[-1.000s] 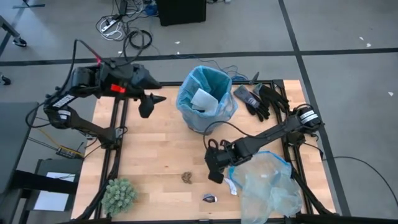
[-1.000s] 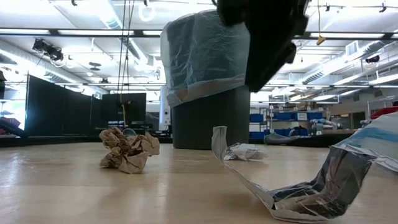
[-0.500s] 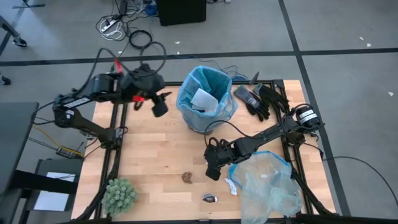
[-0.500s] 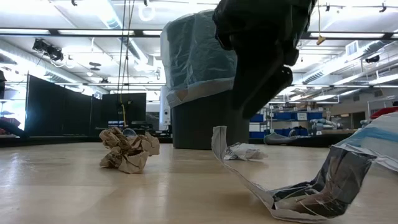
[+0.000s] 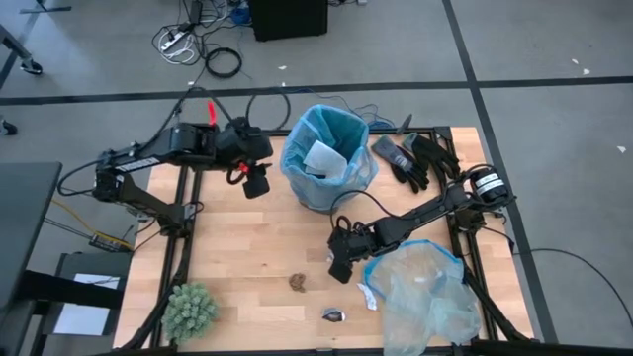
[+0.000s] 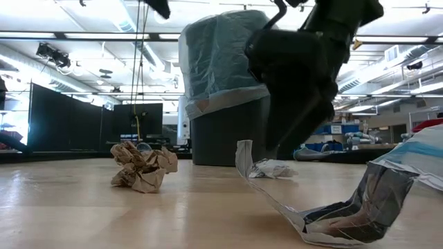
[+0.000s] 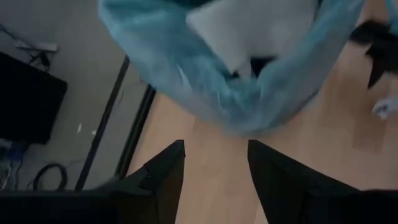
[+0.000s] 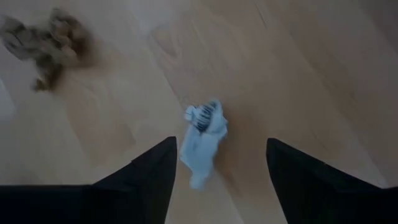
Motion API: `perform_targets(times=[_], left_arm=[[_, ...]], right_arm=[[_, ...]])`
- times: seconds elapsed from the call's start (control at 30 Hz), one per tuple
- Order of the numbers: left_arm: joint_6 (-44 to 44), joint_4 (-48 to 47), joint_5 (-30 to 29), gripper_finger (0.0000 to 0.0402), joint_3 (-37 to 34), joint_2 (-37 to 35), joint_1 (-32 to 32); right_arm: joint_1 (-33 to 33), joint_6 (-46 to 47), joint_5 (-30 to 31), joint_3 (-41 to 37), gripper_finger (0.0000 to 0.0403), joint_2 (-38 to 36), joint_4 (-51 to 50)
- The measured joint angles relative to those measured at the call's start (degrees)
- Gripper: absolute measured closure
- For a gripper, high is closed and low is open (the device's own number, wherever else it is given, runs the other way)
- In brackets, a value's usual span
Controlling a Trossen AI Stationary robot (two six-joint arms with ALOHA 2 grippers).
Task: Place trash/remove bag and relplace
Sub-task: Put the white paper into the trash bin
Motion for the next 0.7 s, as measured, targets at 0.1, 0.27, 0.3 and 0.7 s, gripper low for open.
perform_targets(times=[0.1,0.27,0.3,0.7], left_arm=[[-0.5,-0.9,0.0,0.0215,-4.4,-0.5,0.0],[-6.6,-1.8,0.3,0.0215,-13.4,-0.9,-0.6],[-8.1,-1.8,0.9,0.0215,-15.2,-1.2,-1.1],[-21.0,0.9,9.1,0.0215,-29.0,-2.9,-8.7]], right_arm=[[-0.3,-0.4,-0.8,-1.2,0.0173,1.8,3.0],[-0.6,-0.3,-2.2,-0.2,0.0184,6.7,5.3],[-0.5,1.0,-1.5,0.3,0.0189,7.4,4.6],[-0.1,5.6,-0.5,0.0,0.039,5.4,-1.1]])
